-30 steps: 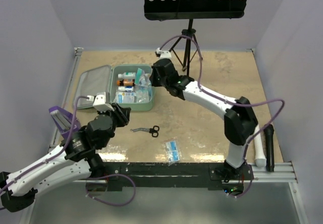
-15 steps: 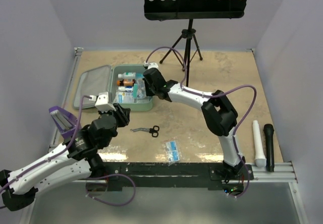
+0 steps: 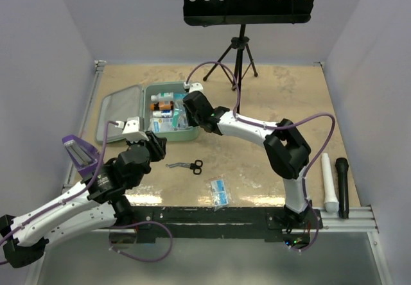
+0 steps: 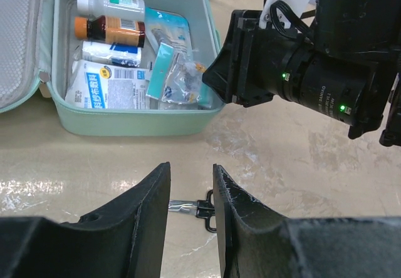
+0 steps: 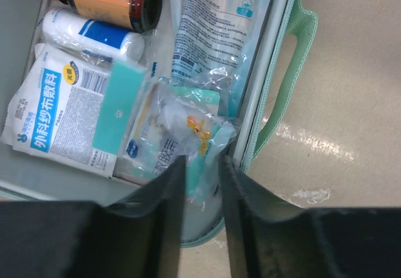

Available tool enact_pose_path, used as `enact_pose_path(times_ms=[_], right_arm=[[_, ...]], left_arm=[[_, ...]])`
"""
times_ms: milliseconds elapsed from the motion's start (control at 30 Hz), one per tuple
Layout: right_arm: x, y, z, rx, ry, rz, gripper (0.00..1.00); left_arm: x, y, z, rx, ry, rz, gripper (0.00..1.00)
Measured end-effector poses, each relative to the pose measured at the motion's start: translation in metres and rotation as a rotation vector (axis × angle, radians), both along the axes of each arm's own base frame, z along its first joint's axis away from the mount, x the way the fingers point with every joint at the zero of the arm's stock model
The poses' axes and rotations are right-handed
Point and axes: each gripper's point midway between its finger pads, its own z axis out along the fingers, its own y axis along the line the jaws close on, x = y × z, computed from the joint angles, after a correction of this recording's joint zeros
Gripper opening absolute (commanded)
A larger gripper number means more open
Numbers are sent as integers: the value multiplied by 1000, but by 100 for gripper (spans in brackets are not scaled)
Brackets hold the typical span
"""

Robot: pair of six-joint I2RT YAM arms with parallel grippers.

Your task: Organize the medicine kit

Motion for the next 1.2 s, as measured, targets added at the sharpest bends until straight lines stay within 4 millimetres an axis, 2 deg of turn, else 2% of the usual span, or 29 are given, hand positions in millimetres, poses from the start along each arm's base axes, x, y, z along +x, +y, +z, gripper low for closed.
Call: enact_pose_path(times_ms=[100,233,433,533,633,733,833,967,1067,1133,1200], right_arm=[[-2,-1,8,-6,-13,3,50],[-4,-6,16,-19,-26,-3,50],[-4,-3,21,-19,-37,3,35],[1,13,33,6,-61,20,28],[9,39,49,58,-93,48,24],[9,55,52,87,-99,79,21],[7,64,39,85,-80,100,20],[4,66,2,44,-23,116,20],[-3,59,-23,9,18,118,20],[-7,54,-32,-3,33,115,20],[-6,54,-34,5,30,111,22]], left_arm=[[0,0,0,0,0,-1,38],[0,0,-2,4,3,-3,38],[-1,-1,-3,5,5,-7,38],[-1,-1,-3,5,5,-6,38],[-1,-1,-3,6,5,-6,38],[0,-1,-4,6,6,-6,38],[0,-1,-4,8,7,-6,38],[0,-2,-4,7,9,-9,38],[-1,-2,-5,8,11,-10,38],[-1,-2,-7,9,13,-12,38],[-1,-3,-8,10,16,-15,38]])
